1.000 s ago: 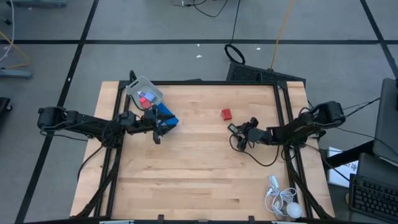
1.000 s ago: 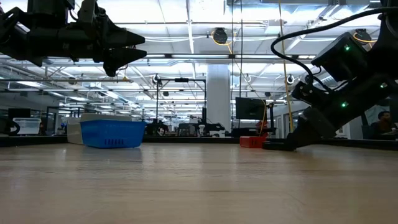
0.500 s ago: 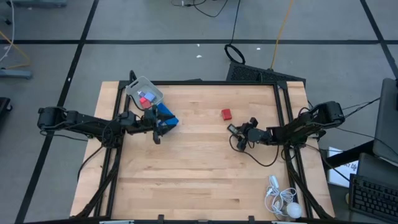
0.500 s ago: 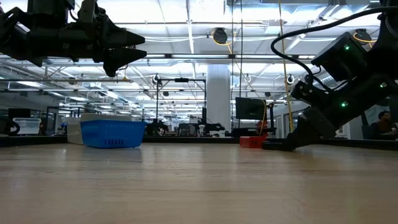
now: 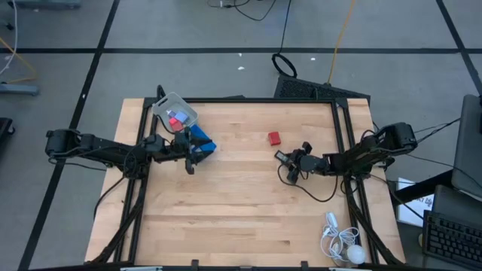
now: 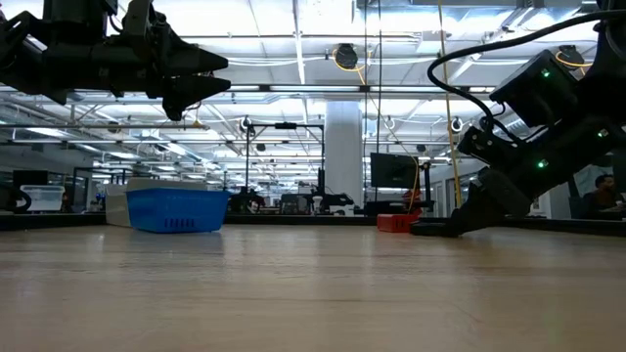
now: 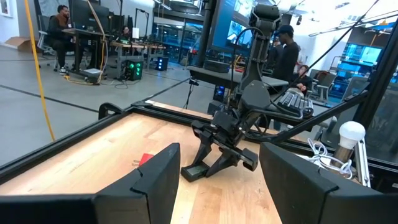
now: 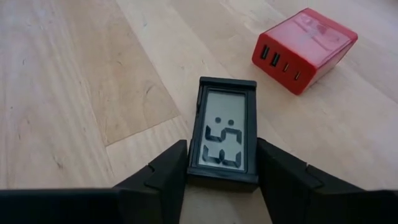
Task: Pick & Place Office items
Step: Put the black digital timer into the blue bin
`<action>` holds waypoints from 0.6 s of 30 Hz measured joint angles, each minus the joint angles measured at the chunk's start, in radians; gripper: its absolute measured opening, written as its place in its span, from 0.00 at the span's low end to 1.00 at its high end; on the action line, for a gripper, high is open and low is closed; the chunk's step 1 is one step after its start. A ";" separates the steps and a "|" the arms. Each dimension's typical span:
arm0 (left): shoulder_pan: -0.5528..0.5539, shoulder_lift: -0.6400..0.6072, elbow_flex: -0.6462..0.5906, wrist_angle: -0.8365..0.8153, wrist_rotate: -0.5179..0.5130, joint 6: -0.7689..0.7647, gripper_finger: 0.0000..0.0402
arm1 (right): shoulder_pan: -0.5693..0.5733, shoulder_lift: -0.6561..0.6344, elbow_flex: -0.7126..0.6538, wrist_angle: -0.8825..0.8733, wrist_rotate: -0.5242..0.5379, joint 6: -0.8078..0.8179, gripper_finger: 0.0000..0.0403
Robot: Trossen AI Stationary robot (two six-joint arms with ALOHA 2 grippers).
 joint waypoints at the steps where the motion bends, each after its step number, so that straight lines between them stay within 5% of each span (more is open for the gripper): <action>1: 0.000 0.000 0.000 0.000 0.000 0.000 0.56 | 0.000 0.000 -0.001 0.003 0.000 0.000 0.40; 18: 0.000 0.000 0.000 -0.007 0.000 0.000 0.56 | 0.022 0.000 -0.002 0.228 -0.040 -0.122 0.40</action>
